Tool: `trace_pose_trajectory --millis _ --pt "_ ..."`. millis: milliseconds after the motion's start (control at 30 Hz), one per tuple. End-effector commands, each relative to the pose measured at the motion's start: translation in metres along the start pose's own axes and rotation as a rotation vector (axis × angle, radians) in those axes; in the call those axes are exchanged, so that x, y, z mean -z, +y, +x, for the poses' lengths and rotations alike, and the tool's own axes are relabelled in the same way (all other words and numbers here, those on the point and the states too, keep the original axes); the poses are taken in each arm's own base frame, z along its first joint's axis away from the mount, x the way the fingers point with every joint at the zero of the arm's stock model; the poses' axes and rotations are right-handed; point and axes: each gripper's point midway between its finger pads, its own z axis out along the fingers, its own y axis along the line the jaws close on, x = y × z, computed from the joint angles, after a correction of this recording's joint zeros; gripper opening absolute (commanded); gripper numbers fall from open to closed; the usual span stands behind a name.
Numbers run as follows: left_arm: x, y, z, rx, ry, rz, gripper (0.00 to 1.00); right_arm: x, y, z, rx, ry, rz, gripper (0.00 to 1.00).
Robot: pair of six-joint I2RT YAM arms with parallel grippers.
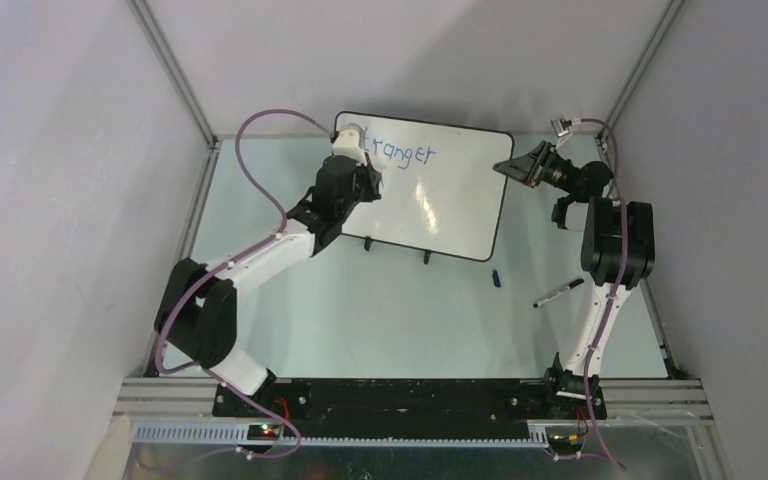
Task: Write a sentence on the whiteboard
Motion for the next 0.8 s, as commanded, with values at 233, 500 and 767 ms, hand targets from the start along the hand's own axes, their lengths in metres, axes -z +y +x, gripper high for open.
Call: trace_pose_trajectory --millis 233,500,767 --pt "-0.016 -0.012 -0.017 -0.033 -0.021 0.014 0.00 -0.002 0.032 -0.019 0.073 -0.006 -0.036 0.00" --pt "-0.020 -0.010 -0.012 -0.035 0.000 0.001 0.00 -0.002 0.033 -0.019 0.072 -0.005 -0.037 0.00" --pt "-0.025 -0.009 -0.010 -0.042 0.015 -0.010 0.00 -0.002 0.033 -0.019 0.073 -0.004 -0.037 0.00"
